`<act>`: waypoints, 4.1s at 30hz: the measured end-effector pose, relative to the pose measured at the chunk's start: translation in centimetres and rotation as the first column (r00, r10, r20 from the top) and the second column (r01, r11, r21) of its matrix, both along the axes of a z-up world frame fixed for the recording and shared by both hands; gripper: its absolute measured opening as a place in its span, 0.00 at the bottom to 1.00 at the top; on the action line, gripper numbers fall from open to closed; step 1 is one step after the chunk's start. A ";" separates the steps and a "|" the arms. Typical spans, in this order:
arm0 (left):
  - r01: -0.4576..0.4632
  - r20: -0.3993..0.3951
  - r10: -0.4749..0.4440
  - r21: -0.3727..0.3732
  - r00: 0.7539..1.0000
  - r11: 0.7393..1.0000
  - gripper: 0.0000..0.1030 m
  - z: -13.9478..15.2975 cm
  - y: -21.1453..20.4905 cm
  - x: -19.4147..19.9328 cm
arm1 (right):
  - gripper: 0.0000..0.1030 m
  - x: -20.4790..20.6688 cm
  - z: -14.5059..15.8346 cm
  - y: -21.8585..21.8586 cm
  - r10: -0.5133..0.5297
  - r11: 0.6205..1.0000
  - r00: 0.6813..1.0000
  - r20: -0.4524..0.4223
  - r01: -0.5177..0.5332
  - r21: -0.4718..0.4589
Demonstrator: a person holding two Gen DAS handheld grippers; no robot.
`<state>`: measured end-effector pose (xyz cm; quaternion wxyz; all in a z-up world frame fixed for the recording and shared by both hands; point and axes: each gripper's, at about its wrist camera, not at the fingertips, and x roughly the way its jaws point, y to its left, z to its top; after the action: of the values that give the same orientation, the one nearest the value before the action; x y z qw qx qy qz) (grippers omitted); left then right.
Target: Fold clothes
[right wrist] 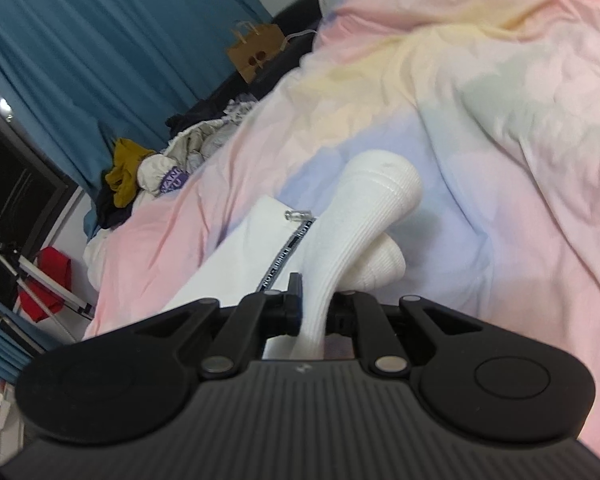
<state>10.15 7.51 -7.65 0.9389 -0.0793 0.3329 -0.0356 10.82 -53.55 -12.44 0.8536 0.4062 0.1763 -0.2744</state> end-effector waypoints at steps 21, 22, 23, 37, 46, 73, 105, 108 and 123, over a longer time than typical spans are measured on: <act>-0.155 0.142 0.192 -0.239 0.971 0.959 0.73 4.1 3.7 -2.1 | 0.09 2.5 5.1 30.4 0.734 0.270 0.648 -0.204 -0.554 -0.788; -0.160 0.145 0.198 -0.243 0.969 0.957 0.73 4.1 3.8 -2.1 | 0.09 2.3 3.6 32.3 0.754 0.181 0.593 -0.284 -0.603 -0.777; -0.164 0.146 0.203 -0.244 0.968 0.956 0.73 4.2 3.9 -2.1 | 0.09 2.0 2.2 34.2 0.765 0.090 0.533 -0.362 -0.645 -0.759; -0.122 0.173 0.180 -0.302 0.968 0.945 0.73 4.5 4.0 -2.2 | 0.10 1.3 0.9 38.0 0.779 0.007 0.442 -0.444 -0.715 -0.699; -0.073 0.193 0.135 -0.295 0.972 0.953 0.73 4.4 3.5 -2.3 | 0.11 1.9 -1.8 39.0 0.787 -0.002 0.394 -0.475 -0.768 -0.641; 0.363 0.148 -0.331 -0.380 0.932 0.851 0.64 1.1 -4.4 -2.8 | 0.63 3.6 -5.3 14.2 0.454 0.616 0.853 0.257 -0.509 0.602; 0.467 0.334 -0.387 -0.203 0.859 0.861 0.04 12.7 -14.9 0.1 | 0.17 3.3 -6.5 11.1 0.291 0.608 0.899 0.328 -0.438 0.662; 0.403 0.274 -0.328 -0.289 0.904 0.869 0.04 9.7 -10.3 0.2 | 0.16 3.3 -6.0 12.2 0.369 0.636 0.884 0.288 -0.466 0.615; 0.339 0.175 -0.290 -0.520 0.941 0.784 0.55 1.3 -0.7 0.0 | 0.18 -0.9 -0.6 18.2 0.625 0.759 0.780 -0.016 -0.604 0.243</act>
<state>10.14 6.82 -6.40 0.8716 -0.2838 0.2773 -0.2878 9.90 -35.32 -13.09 0.8352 0.4059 0.3702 0.0234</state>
